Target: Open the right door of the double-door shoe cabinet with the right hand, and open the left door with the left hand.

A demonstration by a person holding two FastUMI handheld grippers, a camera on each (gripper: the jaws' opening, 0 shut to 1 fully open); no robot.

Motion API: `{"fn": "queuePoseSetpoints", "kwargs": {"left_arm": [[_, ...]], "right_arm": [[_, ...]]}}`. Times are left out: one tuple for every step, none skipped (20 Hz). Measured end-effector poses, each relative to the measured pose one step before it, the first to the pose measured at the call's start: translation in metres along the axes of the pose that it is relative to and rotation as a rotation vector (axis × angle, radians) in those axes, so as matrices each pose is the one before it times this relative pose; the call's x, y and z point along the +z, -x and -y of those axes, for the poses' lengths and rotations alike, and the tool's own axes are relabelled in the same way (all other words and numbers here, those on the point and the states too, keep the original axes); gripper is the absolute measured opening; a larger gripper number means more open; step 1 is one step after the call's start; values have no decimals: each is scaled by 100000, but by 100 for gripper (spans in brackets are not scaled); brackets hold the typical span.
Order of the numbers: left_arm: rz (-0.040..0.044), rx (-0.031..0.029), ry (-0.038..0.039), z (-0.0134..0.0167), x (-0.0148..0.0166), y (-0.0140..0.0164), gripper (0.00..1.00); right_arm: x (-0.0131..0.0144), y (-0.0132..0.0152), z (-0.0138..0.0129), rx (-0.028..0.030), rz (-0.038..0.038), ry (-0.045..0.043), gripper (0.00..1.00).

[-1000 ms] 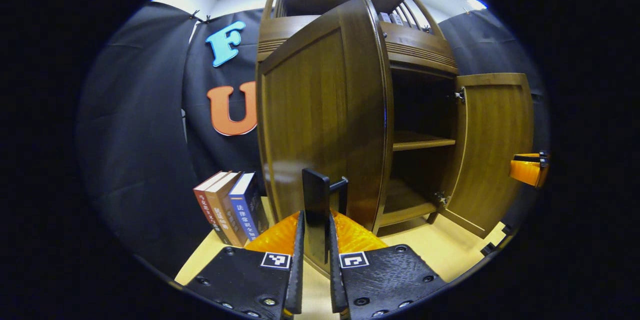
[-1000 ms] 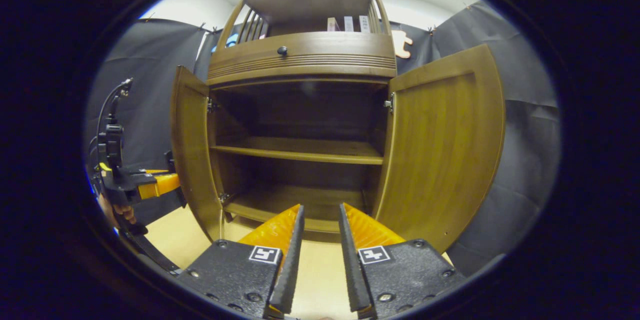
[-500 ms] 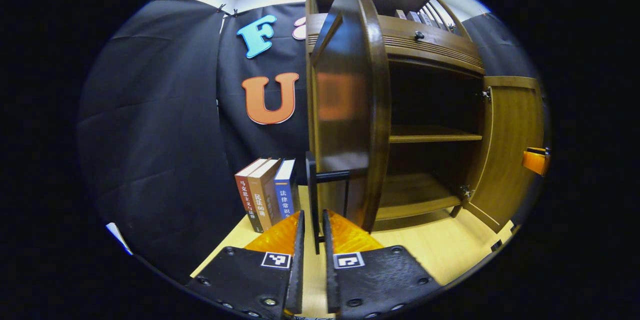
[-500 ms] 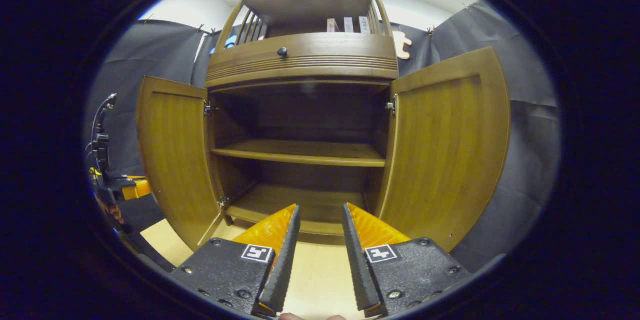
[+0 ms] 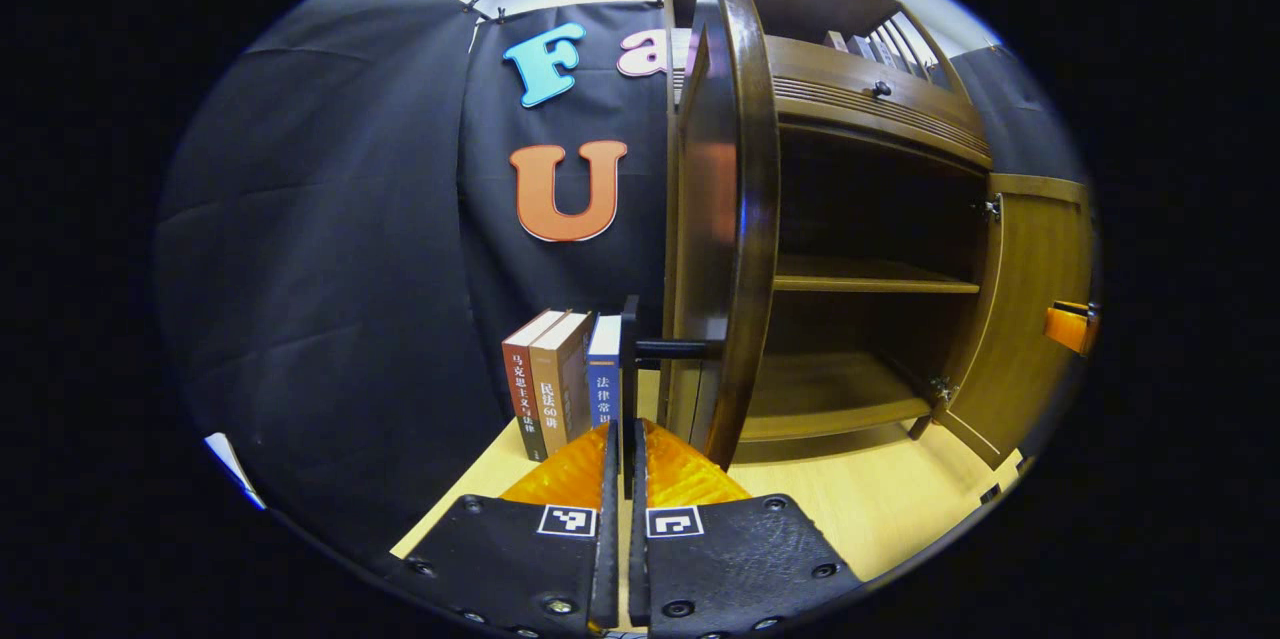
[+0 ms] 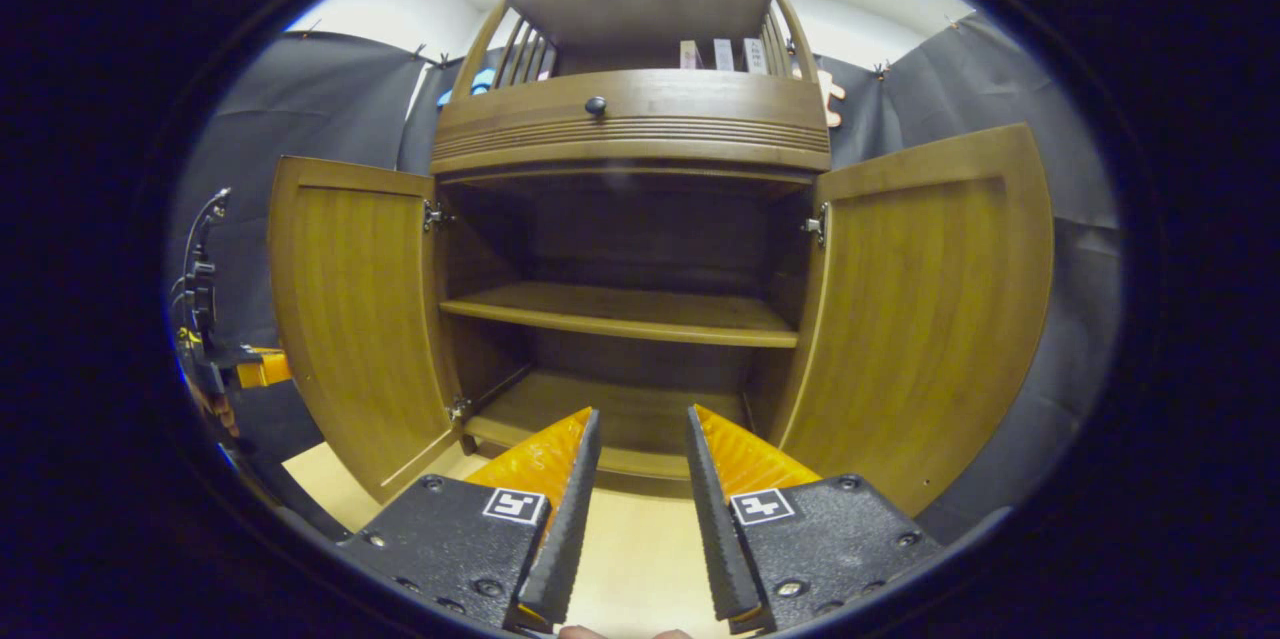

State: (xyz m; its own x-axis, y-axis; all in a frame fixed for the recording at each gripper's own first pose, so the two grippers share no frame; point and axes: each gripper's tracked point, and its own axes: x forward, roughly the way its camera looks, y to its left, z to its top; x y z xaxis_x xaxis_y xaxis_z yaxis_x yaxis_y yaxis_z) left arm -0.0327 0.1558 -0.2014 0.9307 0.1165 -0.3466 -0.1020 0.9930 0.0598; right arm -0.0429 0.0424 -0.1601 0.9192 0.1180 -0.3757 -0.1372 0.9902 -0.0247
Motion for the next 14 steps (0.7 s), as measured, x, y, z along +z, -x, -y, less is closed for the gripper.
{"fn": "queuePoseSetpoints", "kwargs": {"left_arm": [[-394, 2209, -929, -899, -226, 407, 4], [-592, 2462, -1057, -1019, -291, 366, 3], [-808, 2304, -965, -897, -354, 324, 3], [-1183, 951, -891, -492, -387, 361, 2], [-56, 2031, -1593, -649, 15, 536, 3], [742, 1317, -1999, -304, 243, 562, 4], [1116, 1614, -2624, -174, 494, 623, 4], [1594, 1221, -2669, -242, 722, 578, 17], [2116, 872, -2294, 110, 905, 702, 2], [1958, -298, -1100, 348, 899, 670, 2], [2062, -922, -76, 711, 1066, 622, 1], [2521, -1584, 683, 902, 1175, 586, 0], [2539, -2212, 984, 1257, 1124, 413, 1], [2331, -1393, 863, 1140, 1048, 23, 0]], "right_arm": [[-37, 55, -56, -118, -80, 244, 54], [1, -34, -54, -116, -80, 272, 54], [92, -69, 38, -412, -27, 160, 54], [7, -41, 49, -128, 3, 1, 54], [124, -84, -1, -19, -54, 72, 54], [198, -12, 58, -18, 354, 54, 56], [331, -5, -4, -14, 686, 163, 56], [334, -124, 71, -404, 704, 266, 56], [441, 15, 60, -276, 862, 103, 56], [400, -13, 252, -650, 836, -34, 54], [393, -70, 272, -625, 655, -165, 54], [442, -86, 361, -902, 854, -403, 57], [358, 63, 198, -342, 610, -363, 55], [418, 109, 54, -71, 505, -553, 62]]}}
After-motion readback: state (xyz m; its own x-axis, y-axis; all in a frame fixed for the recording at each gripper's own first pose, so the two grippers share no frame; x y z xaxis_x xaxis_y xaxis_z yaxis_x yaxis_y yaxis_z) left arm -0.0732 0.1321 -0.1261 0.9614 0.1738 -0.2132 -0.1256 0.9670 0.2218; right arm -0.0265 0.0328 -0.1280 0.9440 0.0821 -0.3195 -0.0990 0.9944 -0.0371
